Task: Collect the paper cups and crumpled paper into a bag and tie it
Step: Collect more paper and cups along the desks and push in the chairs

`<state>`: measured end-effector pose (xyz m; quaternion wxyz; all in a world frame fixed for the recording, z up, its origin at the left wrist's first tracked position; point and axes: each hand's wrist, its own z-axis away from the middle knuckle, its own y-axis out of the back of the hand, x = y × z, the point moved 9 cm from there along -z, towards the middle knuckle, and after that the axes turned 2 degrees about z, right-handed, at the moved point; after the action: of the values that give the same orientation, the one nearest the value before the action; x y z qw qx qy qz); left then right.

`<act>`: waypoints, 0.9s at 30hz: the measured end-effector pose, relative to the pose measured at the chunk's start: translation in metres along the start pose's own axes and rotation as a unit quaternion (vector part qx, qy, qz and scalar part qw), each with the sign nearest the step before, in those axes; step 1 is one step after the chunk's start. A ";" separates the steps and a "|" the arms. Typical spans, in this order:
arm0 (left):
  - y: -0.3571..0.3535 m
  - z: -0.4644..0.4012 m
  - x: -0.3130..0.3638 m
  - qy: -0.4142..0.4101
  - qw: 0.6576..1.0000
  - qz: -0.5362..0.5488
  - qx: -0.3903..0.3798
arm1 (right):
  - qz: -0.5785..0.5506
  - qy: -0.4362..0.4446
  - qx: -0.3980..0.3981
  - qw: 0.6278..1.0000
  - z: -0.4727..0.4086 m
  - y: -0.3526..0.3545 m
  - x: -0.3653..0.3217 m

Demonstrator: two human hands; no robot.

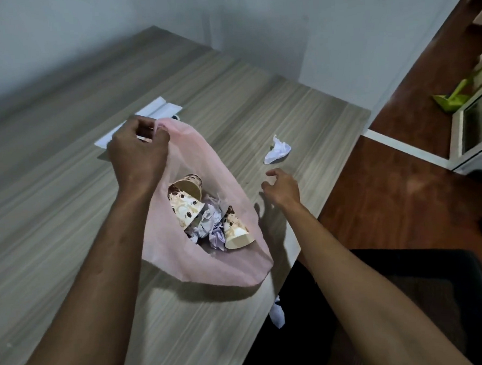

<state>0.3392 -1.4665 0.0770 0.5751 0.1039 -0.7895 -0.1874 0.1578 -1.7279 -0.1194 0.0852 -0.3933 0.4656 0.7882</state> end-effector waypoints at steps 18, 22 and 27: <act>-0.075 0.024 0.001 -0.074 0.990 -0.005 -0.120 | 0.259 0.090 0.023 0.961 -0.125 -0.007 0.022; -0.071 0.026 0.001 -0.070 0.991 -0.012 -0.115 | 0.251 0.097 0.055 0.962 -0.091 -0.007 0.033; -0.054 0.033 0.002 -0.061 0.992 -0.010 -0.112 | 0.045 0.050 0.085 0.994 -0.040 0.013 0.035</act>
<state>0.3041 -1.5102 0.0477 0.5325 0.0350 -0.7960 -0.2858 0.1489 -1.7756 -0.1456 0.0593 -0.4023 0.5520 0.7280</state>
